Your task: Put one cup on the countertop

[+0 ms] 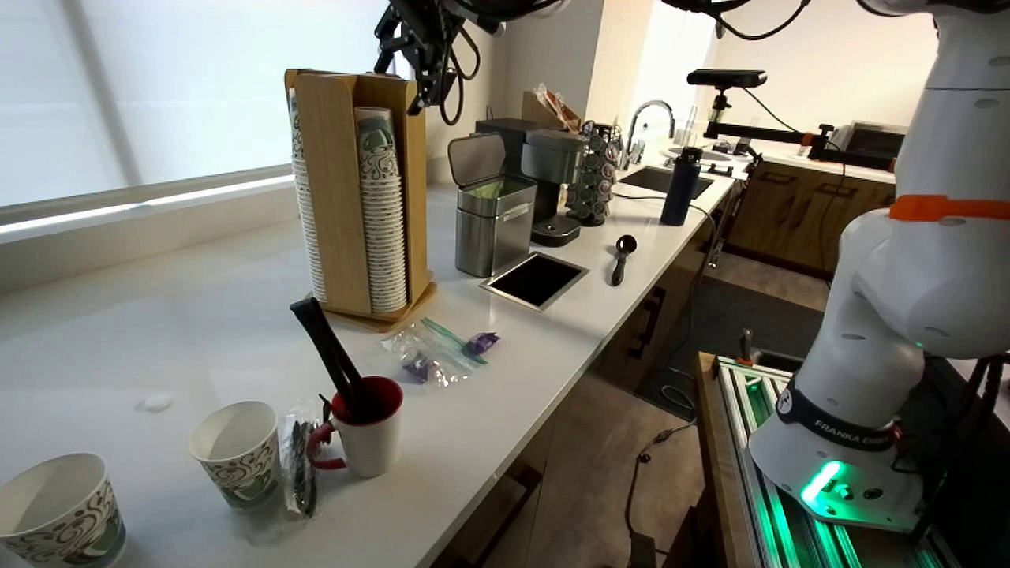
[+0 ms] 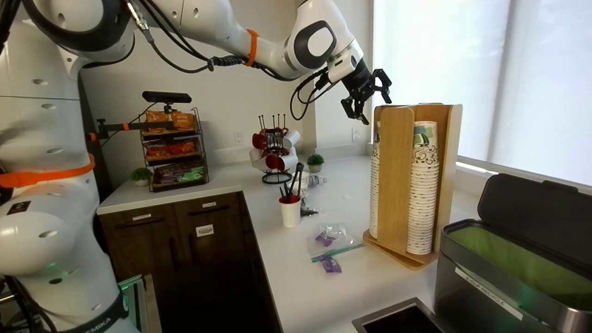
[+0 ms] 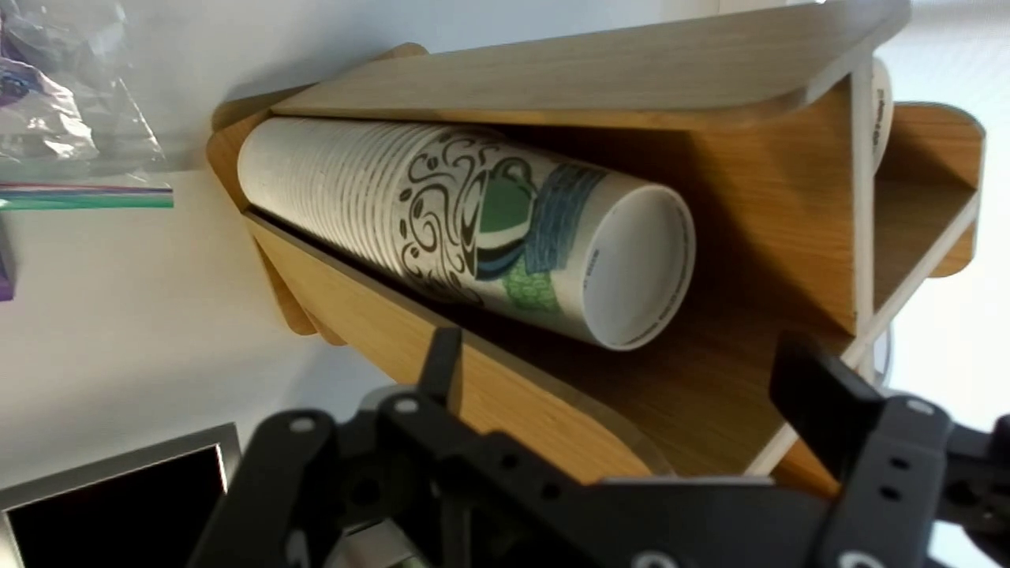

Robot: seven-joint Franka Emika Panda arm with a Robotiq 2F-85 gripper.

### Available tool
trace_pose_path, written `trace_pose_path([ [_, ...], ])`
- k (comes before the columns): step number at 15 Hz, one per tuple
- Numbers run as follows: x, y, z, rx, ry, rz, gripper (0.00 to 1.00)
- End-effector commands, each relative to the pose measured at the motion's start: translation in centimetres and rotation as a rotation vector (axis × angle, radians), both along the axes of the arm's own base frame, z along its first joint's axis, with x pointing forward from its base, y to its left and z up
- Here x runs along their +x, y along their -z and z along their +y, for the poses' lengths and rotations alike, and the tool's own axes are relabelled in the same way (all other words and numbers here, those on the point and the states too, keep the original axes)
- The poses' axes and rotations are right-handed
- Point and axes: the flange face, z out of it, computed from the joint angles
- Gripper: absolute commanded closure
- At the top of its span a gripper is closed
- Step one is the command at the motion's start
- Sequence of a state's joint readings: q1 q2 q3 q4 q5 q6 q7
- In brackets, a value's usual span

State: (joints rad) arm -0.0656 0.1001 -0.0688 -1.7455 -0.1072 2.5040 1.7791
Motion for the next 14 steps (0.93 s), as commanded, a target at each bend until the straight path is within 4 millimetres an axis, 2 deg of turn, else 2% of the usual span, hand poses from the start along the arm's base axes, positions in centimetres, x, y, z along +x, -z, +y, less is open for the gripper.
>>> trace_pose_path([
  [1,0.5,-0.2,0.3,0.017,-0.006,-0.025,0.00],
  [7,2.2,0.4,1.8,0.014,-0.010,-0.012,0.00],
  [11,3.3,1.7,2.2,0.025,0.005,0.011,0.00],
  [12,3.5,1.9,2.1,0.030,0.016,0.013,0.03],
  [13,3.6,2.1,2.0,0.036,0.023,0.015,0.12],
  [14,3.6,2.2,1.9,0.039,0.032,0.016,0.14],
])
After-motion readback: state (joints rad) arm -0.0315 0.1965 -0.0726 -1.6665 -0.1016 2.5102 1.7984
